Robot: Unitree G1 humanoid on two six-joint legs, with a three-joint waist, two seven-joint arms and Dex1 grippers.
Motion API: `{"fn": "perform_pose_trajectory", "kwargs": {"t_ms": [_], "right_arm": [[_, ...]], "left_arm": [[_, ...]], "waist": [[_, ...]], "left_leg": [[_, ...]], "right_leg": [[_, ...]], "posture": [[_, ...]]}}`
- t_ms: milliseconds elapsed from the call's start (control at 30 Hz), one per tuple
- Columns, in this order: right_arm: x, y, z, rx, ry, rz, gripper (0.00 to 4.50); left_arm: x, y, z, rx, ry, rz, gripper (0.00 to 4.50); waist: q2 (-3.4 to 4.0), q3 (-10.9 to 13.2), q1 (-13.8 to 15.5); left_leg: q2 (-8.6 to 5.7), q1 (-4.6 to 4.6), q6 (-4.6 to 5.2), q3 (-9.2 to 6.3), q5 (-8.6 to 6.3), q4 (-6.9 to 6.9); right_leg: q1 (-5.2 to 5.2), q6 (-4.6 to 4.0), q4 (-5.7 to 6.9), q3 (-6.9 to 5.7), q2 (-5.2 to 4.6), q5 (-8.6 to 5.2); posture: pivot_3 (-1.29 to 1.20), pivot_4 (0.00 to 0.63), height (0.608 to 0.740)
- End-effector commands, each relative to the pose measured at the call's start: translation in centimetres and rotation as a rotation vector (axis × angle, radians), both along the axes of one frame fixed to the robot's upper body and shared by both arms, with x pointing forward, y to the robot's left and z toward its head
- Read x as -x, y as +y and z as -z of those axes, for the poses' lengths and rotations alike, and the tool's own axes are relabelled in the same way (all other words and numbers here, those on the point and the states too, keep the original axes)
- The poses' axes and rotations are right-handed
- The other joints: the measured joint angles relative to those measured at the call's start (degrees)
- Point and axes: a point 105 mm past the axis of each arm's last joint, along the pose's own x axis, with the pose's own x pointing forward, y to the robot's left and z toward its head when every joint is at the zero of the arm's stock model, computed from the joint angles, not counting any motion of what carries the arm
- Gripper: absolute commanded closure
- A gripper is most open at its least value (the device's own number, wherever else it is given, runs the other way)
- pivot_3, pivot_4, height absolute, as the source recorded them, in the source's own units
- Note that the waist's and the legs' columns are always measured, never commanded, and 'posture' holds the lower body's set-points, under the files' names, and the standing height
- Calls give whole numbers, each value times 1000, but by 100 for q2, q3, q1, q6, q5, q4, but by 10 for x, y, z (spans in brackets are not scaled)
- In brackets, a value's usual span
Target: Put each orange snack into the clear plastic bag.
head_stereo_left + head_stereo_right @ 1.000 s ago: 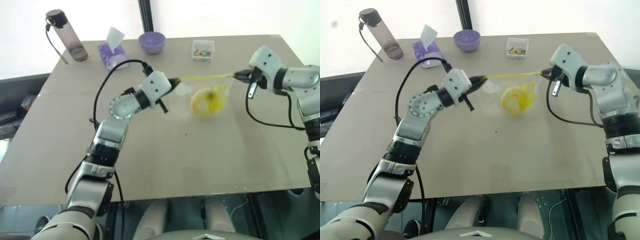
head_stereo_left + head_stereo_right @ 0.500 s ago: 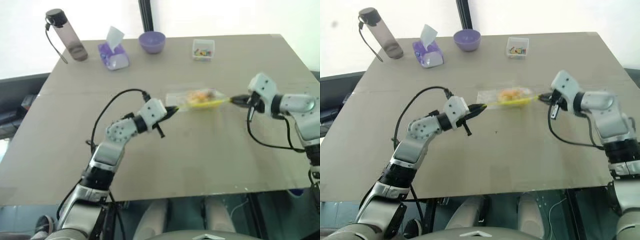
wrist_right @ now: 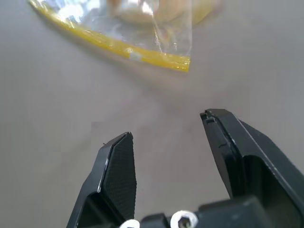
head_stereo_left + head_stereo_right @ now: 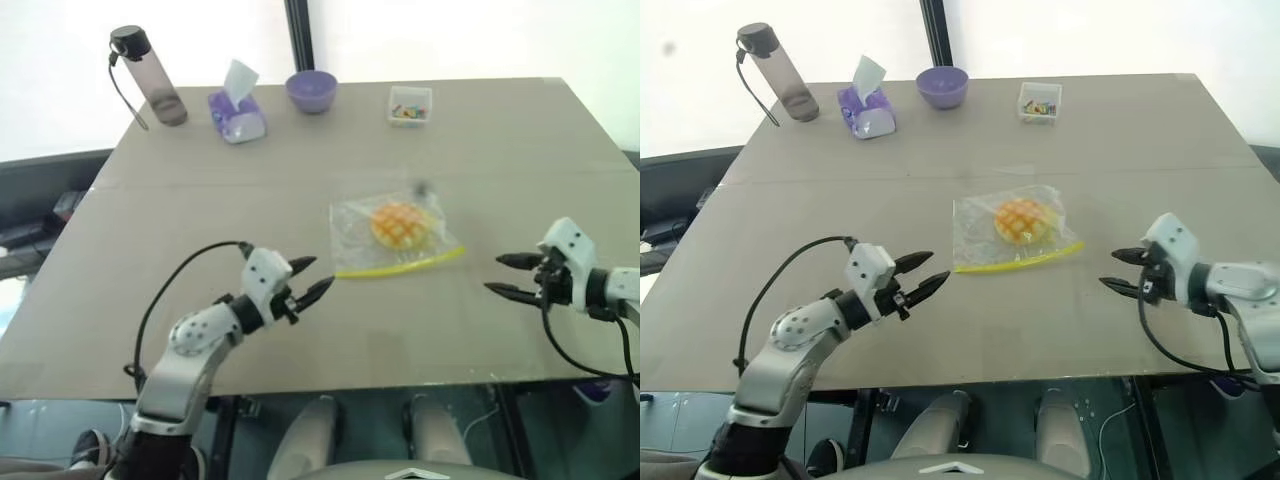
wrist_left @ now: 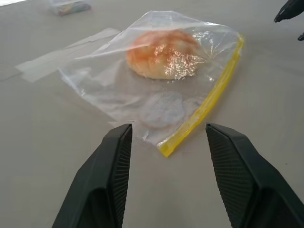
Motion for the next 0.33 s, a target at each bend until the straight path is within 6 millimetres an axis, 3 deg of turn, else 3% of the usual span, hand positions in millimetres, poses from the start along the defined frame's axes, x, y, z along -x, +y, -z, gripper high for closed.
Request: {"fn": "perform_pose_trajectory", "kwargs": {"t_ms": [33,167,333], "right_arm": [[17,5,-26,-148,-10,-50,1868],[27,-4,-31,-205,19,-43,1868],[28,-15,-30,-208,37,-29,1868]], "left_arm": [[16,12,-27,64,-5,12,1903],[29,25,-35,90,52,1,1903],[43,48,-29,-6,107,-46,1903]], "waist": [[-1,0,19],[-1,0,35],[0,0,22]], "left_leg": [[1,0,0,-2,0,0],[1,-5,0,-6,-1,-1],[4,-1,1,4,-1,-3]], "right_leg": [[0,0,-1,-1,0,0],[1,-1,-7,-6,-1,0],[2,-2,-11,-3,-1,-1]], "posture": [[0,150,740],[0,150,740],[0,150,740]]}}
